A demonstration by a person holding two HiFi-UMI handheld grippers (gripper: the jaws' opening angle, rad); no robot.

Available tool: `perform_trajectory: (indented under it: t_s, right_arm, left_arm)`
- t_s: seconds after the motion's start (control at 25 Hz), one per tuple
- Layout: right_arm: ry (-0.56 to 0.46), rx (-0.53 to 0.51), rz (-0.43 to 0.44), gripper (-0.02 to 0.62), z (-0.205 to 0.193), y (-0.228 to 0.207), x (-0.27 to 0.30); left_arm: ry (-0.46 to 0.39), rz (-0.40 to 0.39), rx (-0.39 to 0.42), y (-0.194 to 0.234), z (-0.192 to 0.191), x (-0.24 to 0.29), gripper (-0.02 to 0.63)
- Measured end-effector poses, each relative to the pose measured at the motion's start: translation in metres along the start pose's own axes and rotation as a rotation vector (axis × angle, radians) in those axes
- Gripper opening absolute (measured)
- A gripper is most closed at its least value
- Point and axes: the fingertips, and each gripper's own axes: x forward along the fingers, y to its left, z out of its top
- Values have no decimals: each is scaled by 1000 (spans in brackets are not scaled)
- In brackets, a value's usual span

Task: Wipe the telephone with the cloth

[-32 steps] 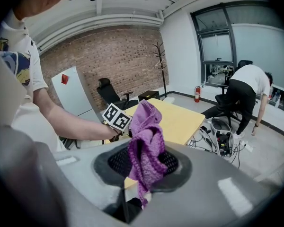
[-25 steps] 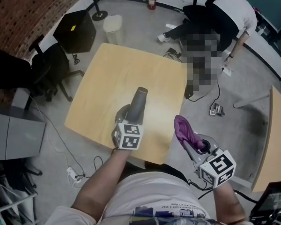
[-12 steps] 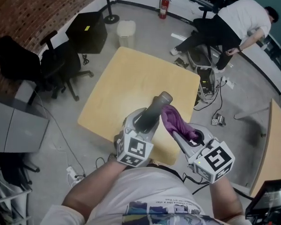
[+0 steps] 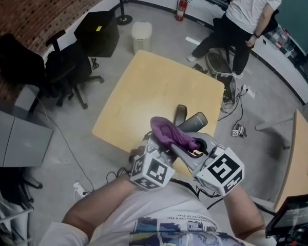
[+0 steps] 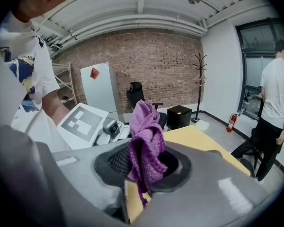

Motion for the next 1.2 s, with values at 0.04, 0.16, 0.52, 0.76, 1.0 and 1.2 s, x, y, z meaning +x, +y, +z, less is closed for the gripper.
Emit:
perform_trajectory:
  t_s: [0.04,0.16,0.52,0.76,1.0,1.2]
  right_arm:
    - [5,-7,-3,84,0,1,2]
    - [45,-56,-39,84,6,-2,4]
    - [100,-82,-241,84,4,-45,-27]
    - [211,-197,-373,84,3,-70,-58]
    - [315,-368,-363,84,8,-65,-73]
    - [448,-571,-176,84,0,-17,-52]
  left_arm:
    - [-6,-10,5,0,0,-4,250]
    - [-21,-35,9,4,-1,-15,250]
    - [-51,-80,30,5,-6,-32,250]
    - [-63,-141,56,-2,-5,-35,249]
    - [-66,-196,83,-3,-4,-30,250]
    - [-46,-235,114,-2,-7,-27,250]
